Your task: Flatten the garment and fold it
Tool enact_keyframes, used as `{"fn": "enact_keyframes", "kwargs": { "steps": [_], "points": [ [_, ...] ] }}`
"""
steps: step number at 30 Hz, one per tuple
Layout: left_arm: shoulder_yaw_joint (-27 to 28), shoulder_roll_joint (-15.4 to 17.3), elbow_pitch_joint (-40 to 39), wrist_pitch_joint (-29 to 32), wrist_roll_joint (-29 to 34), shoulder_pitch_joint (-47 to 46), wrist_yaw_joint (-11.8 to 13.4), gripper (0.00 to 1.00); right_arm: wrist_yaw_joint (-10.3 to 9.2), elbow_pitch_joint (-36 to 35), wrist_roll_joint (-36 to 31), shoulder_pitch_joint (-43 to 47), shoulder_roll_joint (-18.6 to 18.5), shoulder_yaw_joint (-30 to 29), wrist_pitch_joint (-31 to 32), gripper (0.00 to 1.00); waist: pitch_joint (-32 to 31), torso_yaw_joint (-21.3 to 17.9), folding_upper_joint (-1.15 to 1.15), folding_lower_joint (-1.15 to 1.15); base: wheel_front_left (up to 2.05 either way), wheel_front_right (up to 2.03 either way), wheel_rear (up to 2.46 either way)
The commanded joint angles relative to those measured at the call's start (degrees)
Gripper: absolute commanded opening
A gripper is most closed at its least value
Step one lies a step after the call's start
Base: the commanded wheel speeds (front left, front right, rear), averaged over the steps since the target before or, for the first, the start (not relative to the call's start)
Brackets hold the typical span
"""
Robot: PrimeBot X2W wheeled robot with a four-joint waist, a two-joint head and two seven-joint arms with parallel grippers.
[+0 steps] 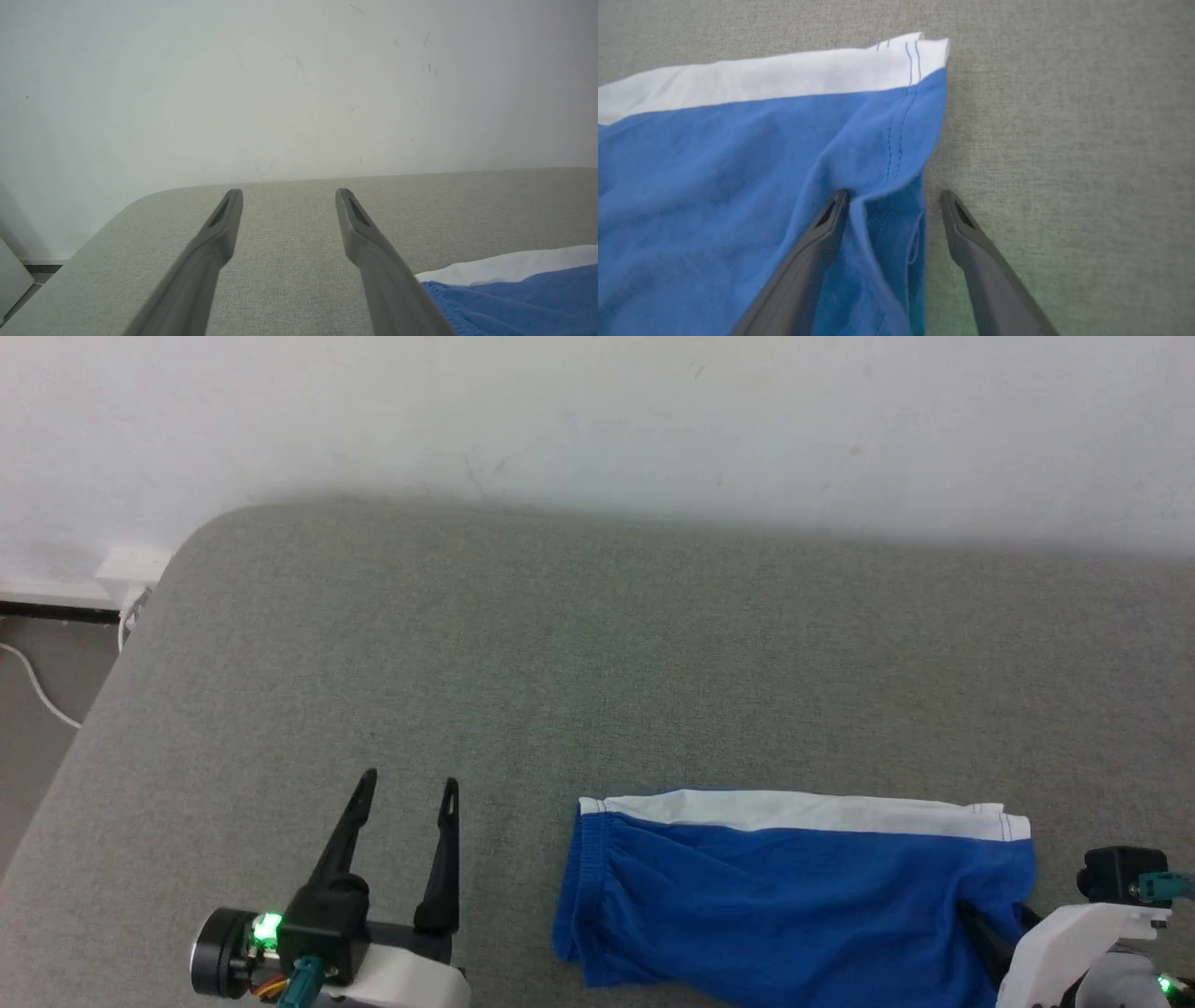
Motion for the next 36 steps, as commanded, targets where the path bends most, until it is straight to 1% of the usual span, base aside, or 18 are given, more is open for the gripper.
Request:
{"fn": "enact_keyframes", "kwargs": {
  "steps": [1,5,6,7,8,9,13,17,22,25,28,30,33,36],
  "points": [
    [0.49,-0.32,0.6,-0.26,0.88,1.06,-0.41,1.0,-0.04,1.02,0.93,-1.18,0.4,0.46,0.16,1.0,1.02,0.96,0.0,0.0,0.0,0.0,0.0],
    [0.55,-0.54,2.31,-0.26,2.76,1.05,-1.32,1.0,-0.04,3.72,2.18,-1.77,0.71,2.1,1.1,1.0,1.83,1.84,0.0,0.0,0.0,0.0,0.0],
    [0.61,-0.64,2.62,-0.26,3.09,0.93,-1.43,1.0,-0.04,4.32,2.33,-1.74,0.59,2.8,1.44,0.91,2.04,2.04,0.0,0.0,0.0,0.0,0.0],
    [0.7,-0.81,2.85,-0.27,3.26,0.79,-1.55,1.0,-0.04,4.79,2.52,-1.77,0.5,3.27,1.45,0.45,2.17,2.18,0.0,0.0,0.0,0.0,0.0],
    [0.85,-1.03,3.0,-0.27,3.29,0.68,-1.68,1.0,-0.04,5.2,2.71,-1.86,0.51,3.5,1.25,0.15,2.27,2.28,0.0,0.0,0.0,0.0,0.0],
    [0.99,-1.21,3.09,-0.27,3.34,0.57,-1.83,1.0,-0.04,5.55,2.97,-1.94,0.54,3.75,1.07,0.0,2.34,2.37,0.0,0.0,0.0,0.0,0.0],
    [1.45,-1.88,3.35,-0.27,3.48,0.39,-2.36,1.0,-0.04,6.48,3.43,-2.45,0.25,3.64,-0.68,0.0,2.11,2.33,0.0,0.0,0.0,0.0,0.0],
    [1.95,-2.31,3.75,-0.27,3.43,0.68,-3.04,1.0,-0.04,6.53,3.03,-3.07,-0.56,1.68,-3.17,0.0,1.09,1.78,0.0,0.0,0.0,0.0,0.0],
    [2.49,-2.74,4.06,-0.27,3.26,1.26,-4.08,1.0,-0.04,6.31,1.67,-3.56,-2.91,-3.85,-5.78,0.0,-0.11,0.82,0.0,0.0,0.0,0.0,0.0],
    [2.78,-3.08,4.28,-0.27,3.14,1.44,-4.67,1.0,-0.04,6.58,-1.12,-3.38,-5.14,-7.63,-6.69,0.0,-0.53,0.34,0.0,0.0,0.0,0.0,0.0],
    [3.06,-3.37,4.57,-0.27,3.17,1.65,-5.12,1.0,-0.04,6.08,-2.56,-3.2,-5.6,-10.51,-6.51,0.0,-0.87,-0.11,0.0,0.0,0.0,0.0,0.0],
    [3.22,-3.54,4.91,-0.27,3.17,1.79,-5.45,1.0,-0.04,5.03,-2.58,-2.84,-5.5,-11.41,-6.18,0.0,-1.1,-0.34,0.0,0.0,0.0,0.0,0.0],
    [3.39,-3.8,5.49,-0.27,3.24,2.02,-5.85,1.0,-0.04,2.0,-1.73,-1.45,-5.12,-10.91,-4.68,0.0,-1.67,-0.51,0.0,0.0,0.0,0.0,0.0],
    [3.55,-4.01,5.98,-0.27,3.35,2.48,-6.13,1.0,-0.04,-2.58,-0.35,0.29,-4.33,-9.84,-2.62,0.0,-2.28,-0.66,0.0,0.0,0.0,0.0,0.0]
  ]
}}
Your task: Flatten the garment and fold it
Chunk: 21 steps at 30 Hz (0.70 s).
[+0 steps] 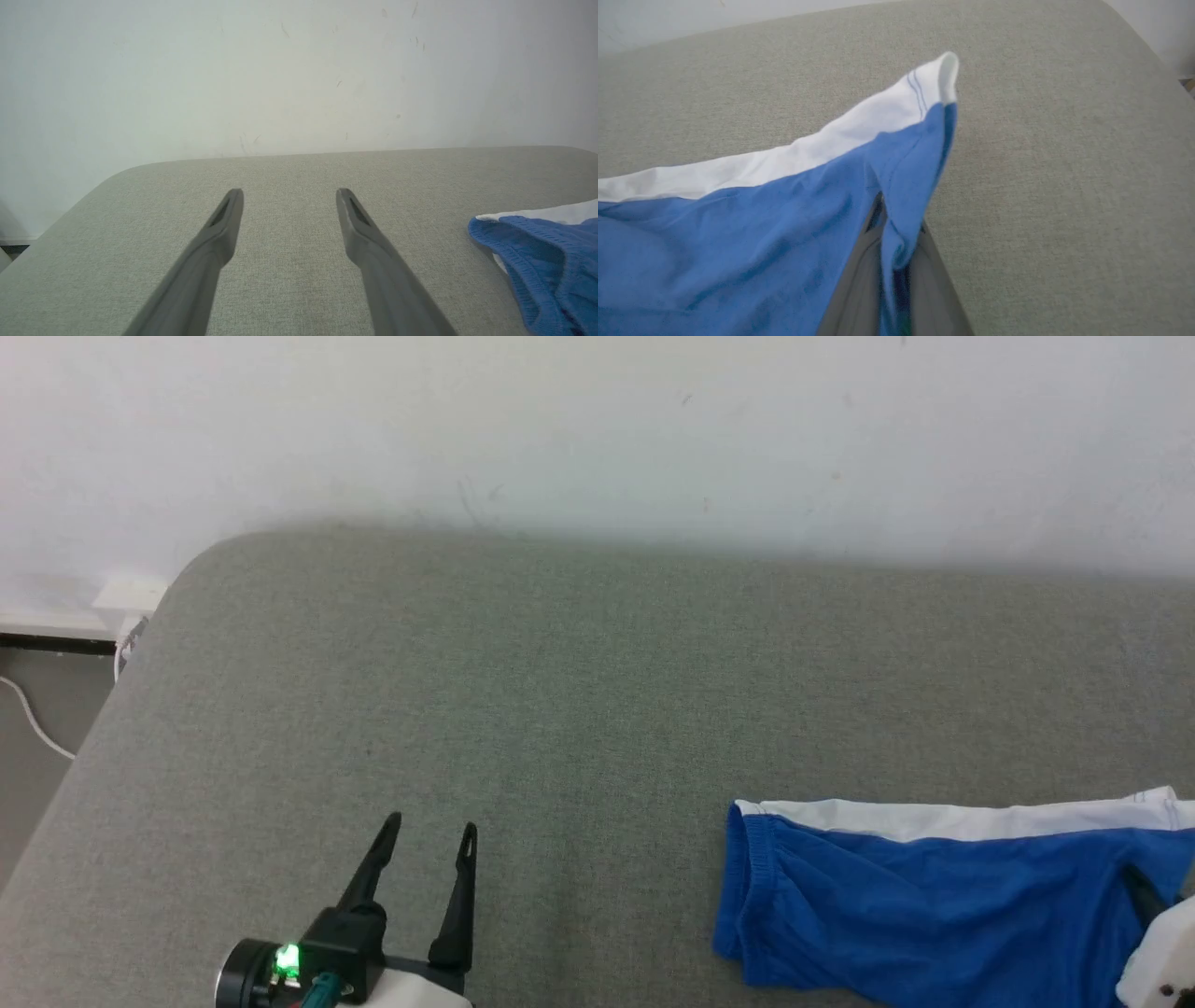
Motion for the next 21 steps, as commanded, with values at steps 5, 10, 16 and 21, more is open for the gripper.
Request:
{"fn": "enact_keyframes", "kwargs": {
  "steps": [5,10,16,21],
  "points": [
    [0.66,-0.34,1.46,-0.27,0.47,1.67,-0.79,1.0,-0.04,-9.71,2.8,3.33,2.31,4.24,5.59,0.0,-1.47,-0.07,0.0,0.0,0.0,0.0,0.0],
    [0.23,-0.65,3.05,-0.27,0.44,1.53,-1.77,1.0,-0.04,-17.21,4.88,4.04,5.38,9.04,10.29,0.0,-1.83,0.89,0.0,0.0,0.0,0.0,0.0],
    [0.82,-1.02,4.14,-0.27,0.33,1.35,-1.51,1.0,-0.04,-20.13,6.63,2.67,8.22,14.61,12.7,0.0,-1.61,2.93,0.0,0.0,0.0,0.0,0.0],
    [1.07,-1.28,4.69,-0.27,0.31,1.06,-1.51,1.0,-0.04,-17.23,6.65,0.53,10.47,18.82,11.91,0.0,-0.85,5.23,0.0,0.0,0.0,0.0,0.0]
  ]
}}
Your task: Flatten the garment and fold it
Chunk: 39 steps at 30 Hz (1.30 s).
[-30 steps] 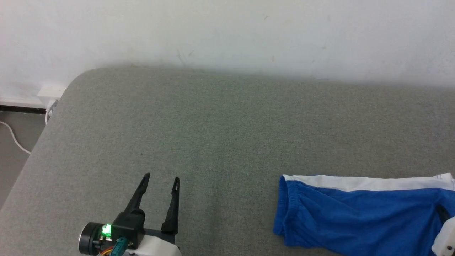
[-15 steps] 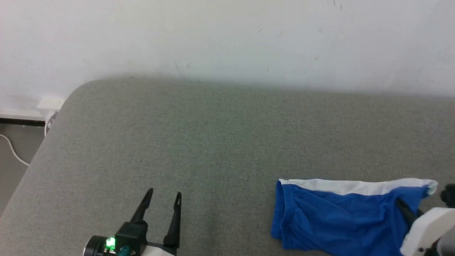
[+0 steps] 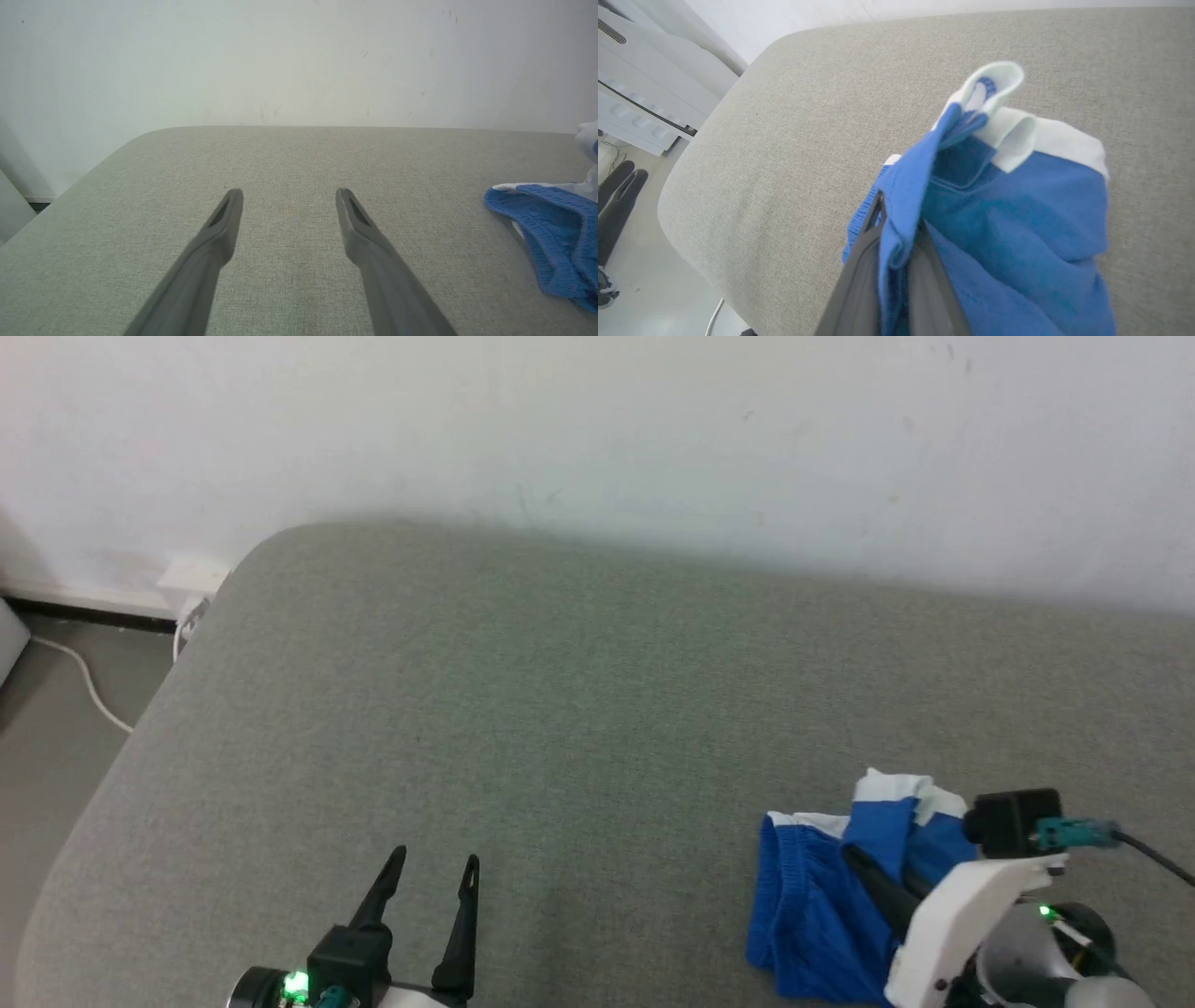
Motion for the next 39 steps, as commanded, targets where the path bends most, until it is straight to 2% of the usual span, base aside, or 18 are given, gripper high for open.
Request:
{"fn": "enact_keyframes", "kwargs": {
  "steps": [1,8,9,10,17,25,32,39],
  "points": [
    [0.29,-0.39,0.35,-0.27,0.04,-0.43,-0.12,1.0,-0.04,1.72,-0.12,-1.5,0.68,1.39,-0.77,0.0,0.81,1.74,0.0,0.0,0.0,0.0,0.0],
    [0.57,-0.75,0.53,-0.27,-0.19,-1.44,-0.45,1.0,-0.04,12.02,-5.42,-5.34,0.44,4.26,-4.32,0.0,2.76,4.22,0.0,0.0,0.0,0.0,0.0],
    [0.57,-0.8,0.51,-0.27,-0.2,-1.65,-0.51,1.0,-0.04,13.49,-6.06,-5.95,0.34,4.64,-4.7,0.35,3.15,4.5,0.0,0.0,0.0,0.0,0.0],
    [0.54,-0.86,0.48,-0.27,-0.21,-1.86,-0.55,1.0,-0.04,14.79,-6.81,-6.56,0.08,5.34,-5.06,1.0,3.5,4.75,0.0,0.0,0.0,0.0,0.0],
    [0.86,-1.25,0.77,-0.27,-0.71,-2.68,-0.47,1.0,-0.04,20.38,-6.16,-9.33,-1.31,12.62,-7.23,1.0,5.04,5.19,0.0,0.0,0.0,0.0,0.0],
    [1.03,-1.51,1.33,-0.27,-0.91,-3.05,-0.38,1.0,-0.04,24.36,-5.66,-11.57,-3.86,16.06,-11.07,1.0,4.18,3.8,0.0,0.0,0.0,0.0,0.0],
    [1.87,-1.52,1.3,-0.27,-0.56,-2.2,-0.82,1.0,-0.04,21.63,-5.77,-13.42,-7.72,18.16,-14.07,1.0,1.05,0.35,0.0,0.0,0.0,0.0,0.0],
    [3.66,-1.54,0.29,-0.27,-1.15,-1.05,-1.21,1.0,-0.04,13.13,-7.8,-14.29,-14.07,18.15,-16.35,1.0,-1.41,-4.27,0.0,0.0,0.0,0.0,0.0]
  ]
}}
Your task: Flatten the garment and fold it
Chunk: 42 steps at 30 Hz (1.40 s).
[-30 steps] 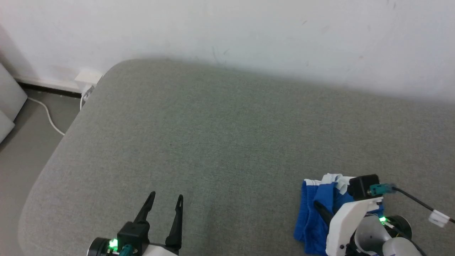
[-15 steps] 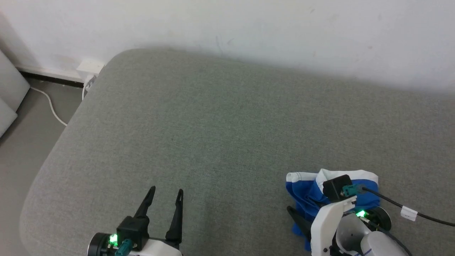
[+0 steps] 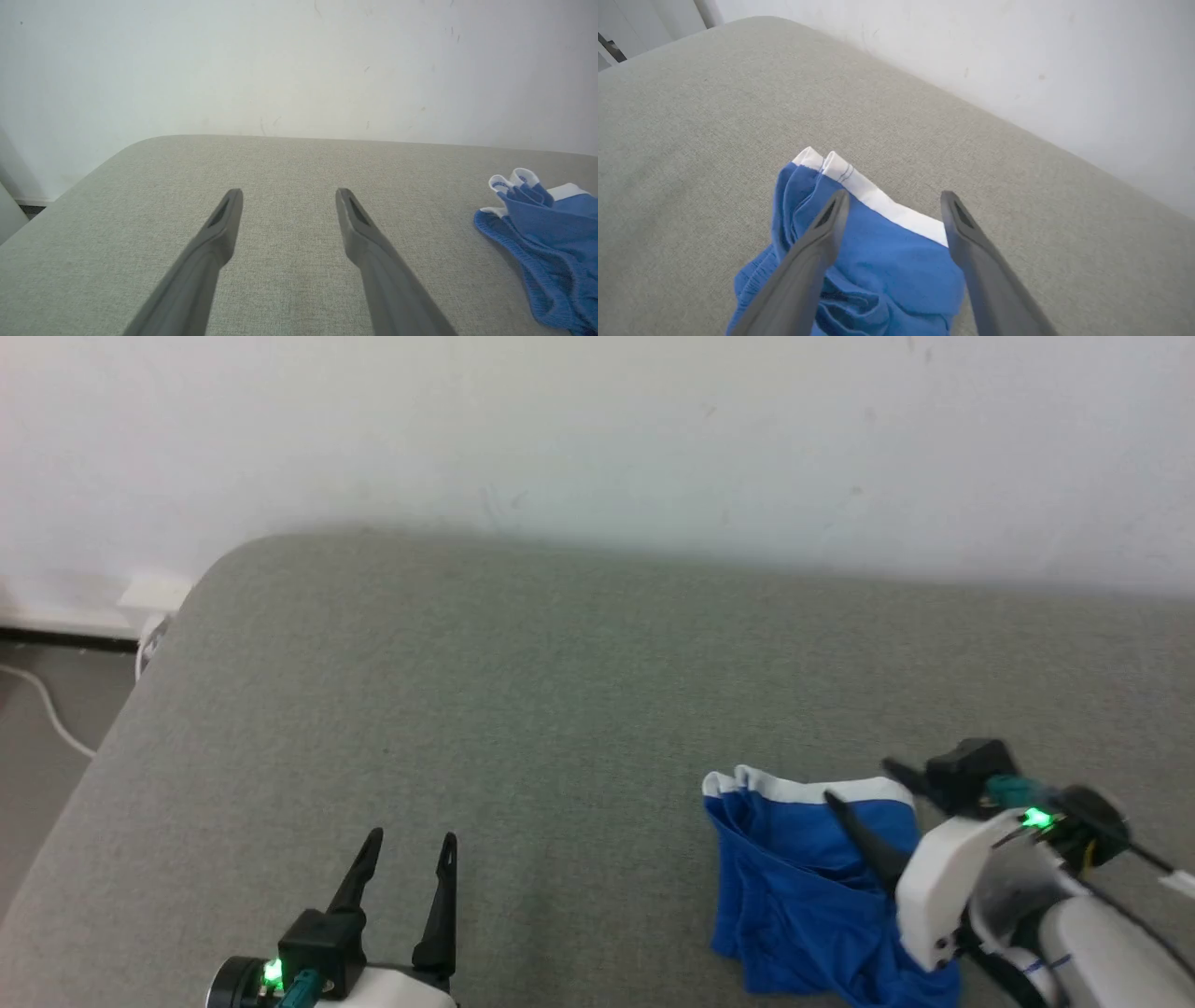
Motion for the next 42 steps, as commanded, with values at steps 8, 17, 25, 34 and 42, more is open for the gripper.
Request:
{"fn": "enact_keyframes", "kwargs": {
  "steps": [8,17,25,34,42],
  "points": [
    [2.09,-0.28,-1.93,-0.27,-1.2,1.1,-0.55,1.0,-0.11,-7.42,-5.73,0.92,-5.37,-9.63,-10.57,1.0,-2.59,-6.02,0.0,0.0,0.0,0.0,0.0],
    [3.03,-0.42,-5.2,-0.27,-2.07,1.06,-1.01,1.0,-0.11,-14.16,-11.61,10.46,0.78,-23.12,-22.56,1.0,-1.62,-7.31,0.0,0.0,0.0,0.0,0.0],
    [3.02,-0.49,-8.28,-0.27,-2.14,2.04,-1.31,1.0,-0.11,-16.65,-12.63,18.13,8.52,-27.24,-28.47,1.0,-1.12,-7.58,0.0,0.0,0.0,0.0,0.0],
    [1.94,-0.51,-10.91,-0.27,-2.11,3.26,-1.12,1.0,-0.11,-16.43,-12.93,20.59,11.64,-27.89,-29.56,1.0,-0.89,-7.41,0.0,0.0,0.0,0.0,0.0],
    [0.36,-0.52,-11.22,-0.27,-1.55,2.19,-1.03,1.0,-0.11,-16.3,-10.17,20.3,9.92,-26.0,-24.44,1.0,1.59,-6.14,0.0,0.0,0.0,0.0,0.0]
  ]
}}
